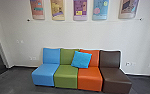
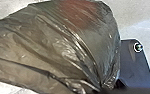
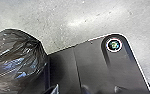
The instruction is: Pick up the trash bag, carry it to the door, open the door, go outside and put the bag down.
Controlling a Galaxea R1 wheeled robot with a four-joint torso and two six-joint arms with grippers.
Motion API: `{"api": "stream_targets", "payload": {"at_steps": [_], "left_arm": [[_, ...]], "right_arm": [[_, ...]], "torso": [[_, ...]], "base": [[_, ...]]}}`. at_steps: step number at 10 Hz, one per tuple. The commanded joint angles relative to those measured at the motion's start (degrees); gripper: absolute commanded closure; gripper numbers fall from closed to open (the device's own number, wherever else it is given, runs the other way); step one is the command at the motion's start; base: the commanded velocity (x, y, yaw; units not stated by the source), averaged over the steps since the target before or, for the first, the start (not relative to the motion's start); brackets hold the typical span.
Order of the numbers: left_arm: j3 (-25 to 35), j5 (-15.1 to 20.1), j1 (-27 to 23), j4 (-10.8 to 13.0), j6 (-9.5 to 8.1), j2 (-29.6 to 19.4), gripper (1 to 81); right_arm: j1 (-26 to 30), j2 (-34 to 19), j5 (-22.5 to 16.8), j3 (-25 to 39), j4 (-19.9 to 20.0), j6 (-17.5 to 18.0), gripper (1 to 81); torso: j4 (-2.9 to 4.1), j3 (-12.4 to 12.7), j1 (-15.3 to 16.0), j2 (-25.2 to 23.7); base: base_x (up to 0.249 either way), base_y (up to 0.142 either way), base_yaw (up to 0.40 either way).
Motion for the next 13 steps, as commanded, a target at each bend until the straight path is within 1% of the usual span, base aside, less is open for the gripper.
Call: {"api": "stream_targets", "payload": {"at_steps": [1, 2, 3, 5, 6, 7, 9, 11, 12, 13], "left_arm": [[0.2, 0.5, -1.8, 1.6, 0.28, -0.2, 81.1], [0.1, -3.2, -0.3, 3.3, 0.36, -0.2, 81.1], [-1.3, -4.9, 0.3, 3.4, 0.28, 0.1, 81.1], [-3.4, -4.9, 0.4, 3.5, 0.28, 1.2, 81.1], [-3.8, -4.9, 0.4, 3.5, 0.37, 1.8, 81.1], [-3.9, -4.8, 0.3, 3.9, 0.45, 2.1, 81.1], [-3.9, -4.8, 0.3, 4.4, 0.37, 2.0, 81.1], [-3.9, -4.8, 0.3, 4.3, 0.37, 1.9, 81.1], [-3.9, -4.8, 0.3, 4.3, 0.37, 1.9, 81.1], [-3.9, -4.9, 0.3, 4.3, 0.37, 1.9, 81.1]], "right_arm": [[2.3, 0.9, -2.6, -1.5, -1.0, -0.2, 1.0], [2.1, 2.0, -2.6, -3.5, -1.5, -0.2, 1.0], [2.0, 2.9, -2.6, -5.2, -2.0, -0.2, 1.0], [1.8, 3.4, -2.6, -5.3, -2.0, -0.2, 1.0], [1.7, 3.5, -2.6, -5.4, -1.9, -0.2, 1.0], [1.7, 3.6, -2.6, -5.6, -1.8, -0.1, 1.0], [1.6, 3.6, -2.6, -5.6, -1.9, -0.1, 1.0], [1.6, 3.6, -2.6, -5.6, -2.0, -0.1, 1.0], [1.6, 3.6, -2.6, -5.6, -2.0, -0.1, 1.0], [1.6, 3.6, -2.6, -5.6, -2.0, -0.1, 1.0]], "torso": [[0.0, 0.0, -3.5, 5.4], [0.0, 0.0, -4.8, 7.4], [0.0, 0.0, -6.0, 9.2], [0.0, 0.0, -8.6, 13.2], [0.0, 0.0, -13.4, 20.7], [0.0, 0.0, -11.1, 17.1], [0.0, 0.0, -14.4, 22.4], [0.0, 5.2, -17.1, 26.6], [0.0, 6.2, -18.1, 28.2], [0.0, 7.6, -19.1, 29.7]], "base": [[0.0, 0.0, 0.0], [0.0, 0.0, 0.0], [0.0, 0.0, 0.0], [0.0, 0.0, 0.0], [0.0, 0.0, 0.0], [0.0, 0.0, 0.0], [0.0, 0.0, 0.0], [0.0, 0.0, 0.0], [0.0, 0.0, 0.0], [0.0, 0.0, 0.0]]}}
